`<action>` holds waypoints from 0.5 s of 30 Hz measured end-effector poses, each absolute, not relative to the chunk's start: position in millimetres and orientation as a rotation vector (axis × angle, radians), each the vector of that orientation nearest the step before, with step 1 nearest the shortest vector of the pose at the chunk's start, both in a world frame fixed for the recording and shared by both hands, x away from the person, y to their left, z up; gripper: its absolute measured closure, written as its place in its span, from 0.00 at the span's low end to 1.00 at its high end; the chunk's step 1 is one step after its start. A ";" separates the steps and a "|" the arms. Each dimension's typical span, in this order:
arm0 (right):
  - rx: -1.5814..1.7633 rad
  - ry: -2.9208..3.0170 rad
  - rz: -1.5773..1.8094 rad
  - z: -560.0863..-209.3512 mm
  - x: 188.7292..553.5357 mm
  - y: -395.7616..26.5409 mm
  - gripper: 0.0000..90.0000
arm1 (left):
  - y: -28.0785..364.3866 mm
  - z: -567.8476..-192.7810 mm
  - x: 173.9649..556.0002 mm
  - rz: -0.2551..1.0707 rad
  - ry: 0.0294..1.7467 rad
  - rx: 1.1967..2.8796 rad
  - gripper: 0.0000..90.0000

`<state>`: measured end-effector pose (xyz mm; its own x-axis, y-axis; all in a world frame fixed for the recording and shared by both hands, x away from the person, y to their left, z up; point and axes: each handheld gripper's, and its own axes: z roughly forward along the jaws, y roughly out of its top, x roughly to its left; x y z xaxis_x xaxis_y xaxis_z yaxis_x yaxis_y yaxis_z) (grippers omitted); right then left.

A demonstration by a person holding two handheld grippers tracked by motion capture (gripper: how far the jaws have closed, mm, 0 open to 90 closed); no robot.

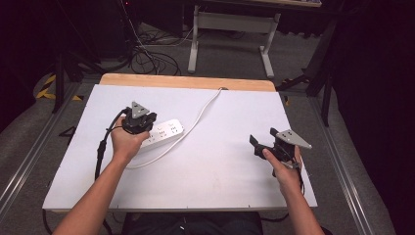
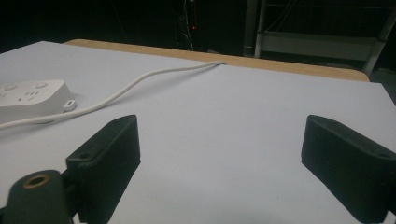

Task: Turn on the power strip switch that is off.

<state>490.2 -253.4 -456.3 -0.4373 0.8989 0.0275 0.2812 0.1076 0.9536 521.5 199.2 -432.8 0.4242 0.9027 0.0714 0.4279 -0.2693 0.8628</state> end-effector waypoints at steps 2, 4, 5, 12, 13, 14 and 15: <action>1.151 1.800 1.344 -456.5 490.5 -253.1 0.13 | 200.8 -429.3 518.2 0.757 1.130 1.850 0.95; 1.149 1.804 1.341 -456.8 490.9 -252.9 0.13 | 201.8 -426.1 514.7 0.771 1.124 1.837 0.93; 1.146 1.803 1.340 -456.9 491.3 -253.0 0.13 | 202.3 -425.0 513.0 0.776 1.123 1.828 0.92; 1.149 1.801 1.343 -456.0 491.0 -253.2 0.13 | 211.6 -419.9 504.2 0.784 1.148 1.771 0.87; 1.149 1.800 1.343 -455.9 491.0 -253.4 0.13 | 212.5 -419.2 503.3 0.789 1.150 1.763 0.87; 1.150 1.800 1.344 -455.9 491.0 -253.5 0.13 | 213.0 -418.9 502.8 0.791 1.153 1.756 0.86; 1.152 1.801 1.344 -455.8 491.0 -253.6 0.13 | 213.4 -418.8 502.4 0.789 1.155 1.755 0.84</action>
